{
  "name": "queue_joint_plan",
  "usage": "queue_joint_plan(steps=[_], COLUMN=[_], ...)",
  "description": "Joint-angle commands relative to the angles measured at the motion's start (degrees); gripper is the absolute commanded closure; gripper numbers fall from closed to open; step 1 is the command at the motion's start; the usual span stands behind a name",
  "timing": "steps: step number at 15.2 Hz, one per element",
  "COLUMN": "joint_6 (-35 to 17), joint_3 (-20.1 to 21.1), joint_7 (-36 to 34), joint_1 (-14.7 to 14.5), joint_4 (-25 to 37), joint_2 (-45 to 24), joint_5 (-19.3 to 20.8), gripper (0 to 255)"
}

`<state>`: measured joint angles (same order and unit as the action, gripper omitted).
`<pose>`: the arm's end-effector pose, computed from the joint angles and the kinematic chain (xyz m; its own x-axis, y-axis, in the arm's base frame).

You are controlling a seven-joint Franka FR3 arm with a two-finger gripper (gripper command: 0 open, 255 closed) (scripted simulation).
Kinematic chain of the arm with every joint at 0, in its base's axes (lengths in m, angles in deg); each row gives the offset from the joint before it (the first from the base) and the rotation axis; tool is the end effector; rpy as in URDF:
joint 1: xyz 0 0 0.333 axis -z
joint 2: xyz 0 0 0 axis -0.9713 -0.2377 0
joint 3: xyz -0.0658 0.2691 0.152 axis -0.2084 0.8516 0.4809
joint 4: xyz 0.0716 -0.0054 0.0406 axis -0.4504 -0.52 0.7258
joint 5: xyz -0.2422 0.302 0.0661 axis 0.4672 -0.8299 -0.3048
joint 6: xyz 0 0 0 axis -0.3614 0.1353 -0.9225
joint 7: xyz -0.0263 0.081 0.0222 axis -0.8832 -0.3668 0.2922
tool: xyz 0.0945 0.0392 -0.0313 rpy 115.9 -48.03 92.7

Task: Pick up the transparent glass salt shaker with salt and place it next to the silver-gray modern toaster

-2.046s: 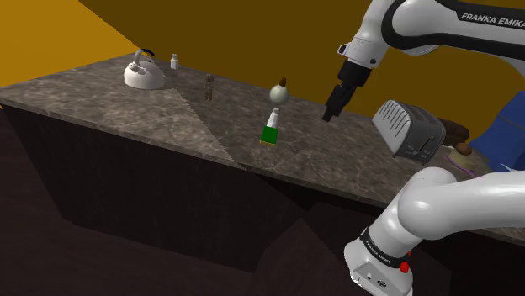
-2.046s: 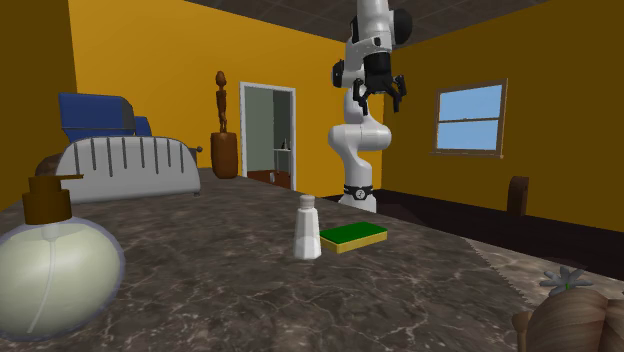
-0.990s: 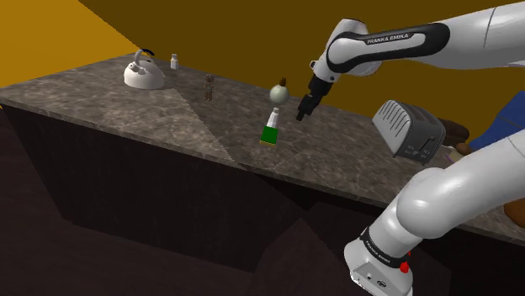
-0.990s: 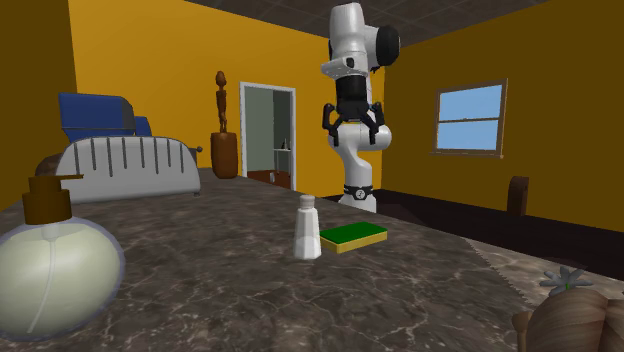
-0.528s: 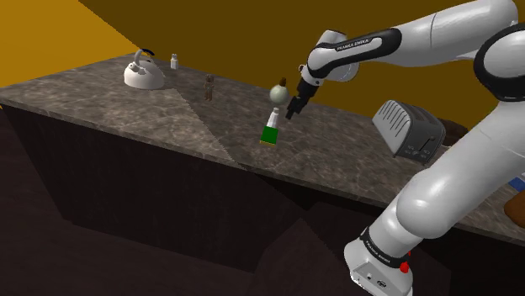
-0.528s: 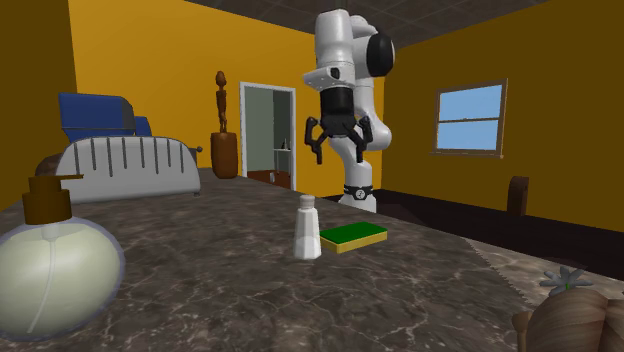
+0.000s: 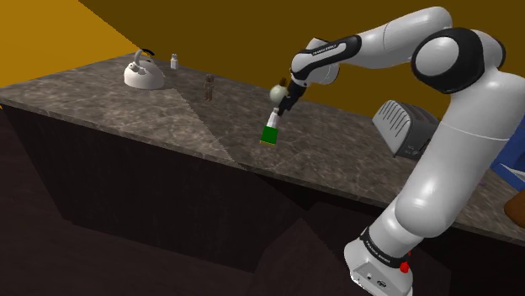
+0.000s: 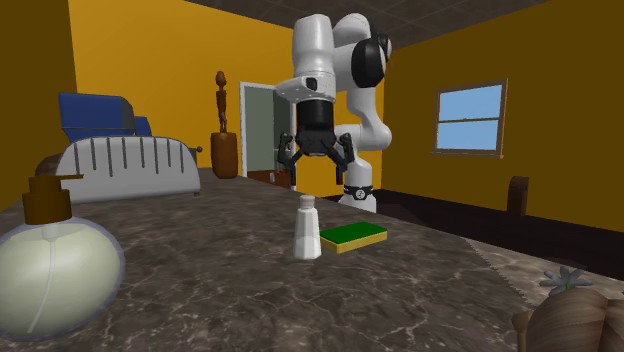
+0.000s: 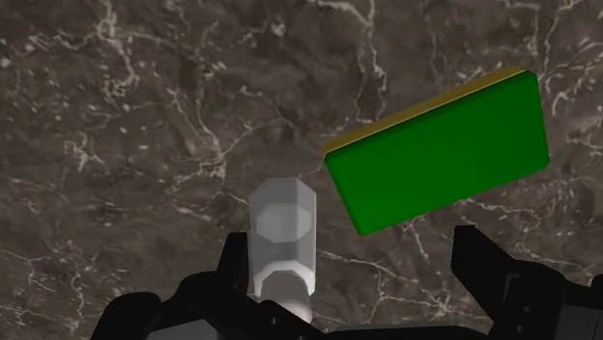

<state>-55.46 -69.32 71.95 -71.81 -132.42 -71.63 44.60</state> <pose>0.5776 -0.1788 0.3897 0.9585 0.2099 0.1930 0.2115 -0.9773 0.0127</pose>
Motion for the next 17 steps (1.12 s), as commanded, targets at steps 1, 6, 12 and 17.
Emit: queue_joint_plan(steps=[1,6,12,17], joint_6=[-0.43,-2.23,-4.61,-4.61], joint_3=[0.12,0.66,1.19,1.19], joint_7=[1.71,3.16,3.79,3.79], joint_1=[0.79,1.65,1.89,1.89], joint_4=[4.53,7.52,7.62,7.63], joint_2=[-4.44,-8.93,-11.49,-11.49], joint_5=[-1.47,-2.98,-3.98,-3.98], gripper=[0,0,0,0])
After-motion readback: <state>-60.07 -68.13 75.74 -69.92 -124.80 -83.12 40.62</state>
